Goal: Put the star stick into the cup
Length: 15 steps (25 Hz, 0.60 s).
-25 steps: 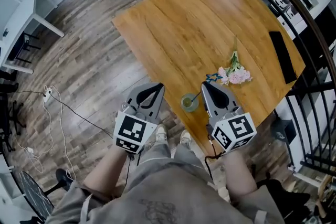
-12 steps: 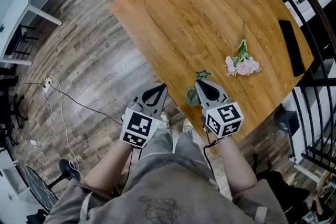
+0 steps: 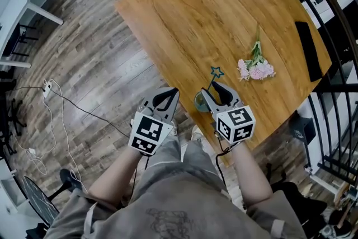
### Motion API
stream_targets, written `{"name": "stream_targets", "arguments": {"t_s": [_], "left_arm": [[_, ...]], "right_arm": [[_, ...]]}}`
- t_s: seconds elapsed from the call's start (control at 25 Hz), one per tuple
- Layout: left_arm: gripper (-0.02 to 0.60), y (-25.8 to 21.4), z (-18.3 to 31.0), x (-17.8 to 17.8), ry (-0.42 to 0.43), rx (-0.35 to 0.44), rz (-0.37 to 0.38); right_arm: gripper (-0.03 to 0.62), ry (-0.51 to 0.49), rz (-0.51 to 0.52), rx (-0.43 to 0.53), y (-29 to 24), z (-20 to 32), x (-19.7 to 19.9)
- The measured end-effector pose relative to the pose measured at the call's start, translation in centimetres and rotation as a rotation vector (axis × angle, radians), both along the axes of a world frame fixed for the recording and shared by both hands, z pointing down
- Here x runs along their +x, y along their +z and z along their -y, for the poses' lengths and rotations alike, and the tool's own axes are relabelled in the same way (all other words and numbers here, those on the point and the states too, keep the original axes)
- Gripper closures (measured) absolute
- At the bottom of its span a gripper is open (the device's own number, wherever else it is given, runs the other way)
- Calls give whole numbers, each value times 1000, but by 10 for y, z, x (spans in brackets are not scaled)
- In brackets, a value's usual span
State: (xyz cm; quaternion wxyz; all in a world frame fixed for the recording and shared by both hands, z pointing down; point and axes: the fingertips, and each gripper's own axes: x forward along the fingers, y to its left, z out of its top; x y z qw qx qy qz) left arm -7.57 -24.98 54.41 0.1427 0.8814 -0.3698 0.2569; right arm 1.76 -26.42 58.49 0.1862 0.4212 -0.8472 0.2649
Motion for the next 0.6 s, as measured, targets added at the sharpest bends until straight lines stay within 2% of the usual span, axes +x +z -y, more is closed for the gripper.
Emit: {"name": "stream_targets", "arguments": {"t_s": [0.28,0.48,0.6], "left_arm": [[565,-17,7,-2,-10,41,1],[565,-46,12,2,-20,112,-10],[565,-69,15,0,-27,160,-14]], "right_arm": [[398,-6,-45,21,-26,0,12],[398,12,-17,93,-66,-6,27],[421,12,6,155,-100,-9,30]]}}
